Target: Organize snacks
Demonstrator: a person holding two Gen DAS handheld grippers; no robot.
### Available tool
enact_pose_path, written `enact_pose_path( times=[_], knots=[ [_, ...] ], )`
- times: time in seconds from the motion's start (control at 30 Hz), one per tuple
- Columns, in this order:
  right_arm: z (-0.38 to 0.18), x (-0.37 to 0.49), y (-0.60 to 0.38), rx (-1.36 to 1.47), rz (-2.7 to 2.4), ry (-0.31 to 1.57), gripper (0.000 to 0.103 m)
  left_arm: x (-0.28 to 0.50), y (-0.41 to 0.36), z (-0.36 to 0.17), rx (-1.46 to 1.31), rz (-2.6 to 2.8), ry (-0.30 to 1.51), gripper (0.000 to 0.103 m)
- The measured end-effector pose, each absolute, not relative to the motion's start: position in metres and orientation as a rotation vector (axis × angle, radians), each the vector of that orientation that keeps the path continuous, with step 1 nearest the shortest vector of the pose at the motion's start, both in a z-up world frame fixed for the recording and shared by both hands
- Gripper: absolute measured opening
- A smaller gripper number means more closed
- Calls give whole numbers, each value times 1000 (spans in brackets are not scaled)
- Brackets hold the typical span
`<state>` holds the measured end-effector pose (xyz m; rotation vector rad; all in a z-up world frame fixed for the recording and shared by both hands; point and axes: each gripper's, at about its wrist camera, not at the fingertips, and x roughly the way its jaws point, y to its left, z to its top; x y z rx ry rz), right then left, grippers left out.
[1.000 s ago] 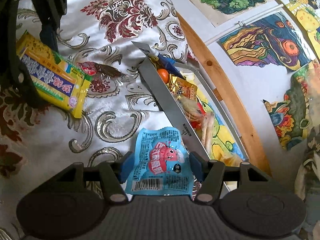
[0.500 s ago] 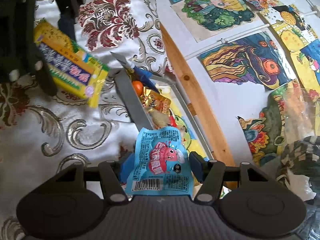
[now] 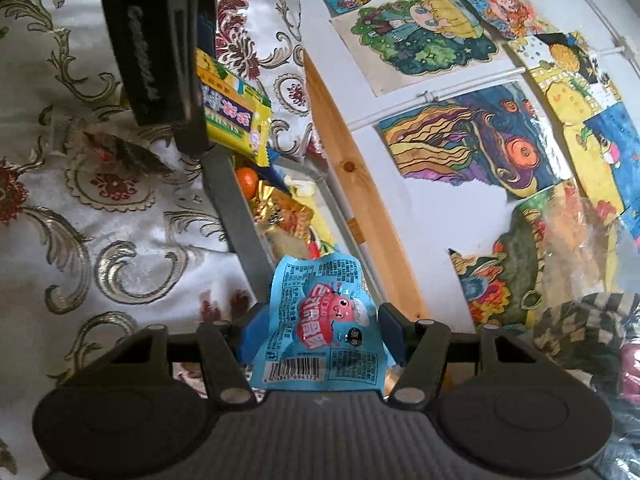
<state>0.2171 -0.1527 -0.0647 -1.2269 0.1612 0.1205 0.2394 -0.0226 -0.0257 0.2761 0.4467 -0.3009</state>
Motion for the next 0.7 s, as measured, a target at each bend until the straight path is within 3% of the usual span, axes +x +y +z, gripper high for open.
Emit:
enact_pose_path(
  times=[0.7],
  knots=[
    [-32,282,-146,-1131,4,91,65,302,-32,12,183,-253,314,50]
  ],
)
